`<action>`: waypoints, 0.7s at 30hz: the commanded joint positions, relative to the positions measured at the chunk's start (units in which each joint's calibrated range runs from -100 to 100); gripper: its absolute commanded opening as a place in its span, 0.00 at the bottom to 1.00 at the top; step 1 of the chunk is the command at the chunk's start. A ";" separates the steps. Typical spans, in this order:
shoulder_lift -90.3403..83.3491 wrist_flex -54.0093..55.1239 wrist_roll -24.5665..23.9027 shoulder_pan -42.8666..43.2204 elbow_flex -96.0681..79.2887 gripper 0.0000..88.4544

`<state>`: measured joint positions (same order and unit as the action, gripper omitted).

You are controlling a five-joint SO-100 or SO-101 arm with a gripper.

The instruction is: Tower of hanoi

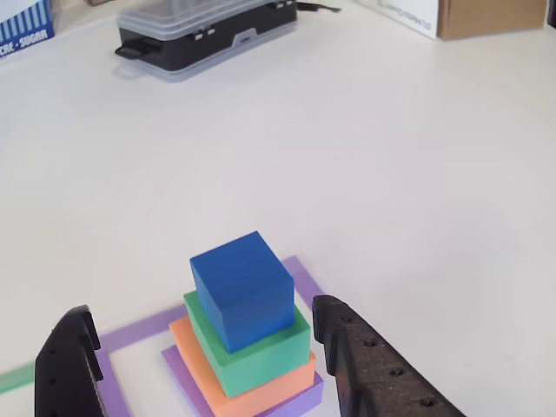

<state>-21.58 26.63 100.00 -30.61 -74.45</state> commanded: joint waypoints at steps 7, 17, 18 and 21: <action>3.71 1.66 0.00 0.38 7.44 0.31; 8.36 3.36 0.00 -0.08 9.44 0.31; 8.60 3.52 0.00 0.07 9.44 0.31; 9.40 4.16 0.00 0.53 9.53 0.31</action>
<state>-11.92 28.77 100.00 -30.61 -66.88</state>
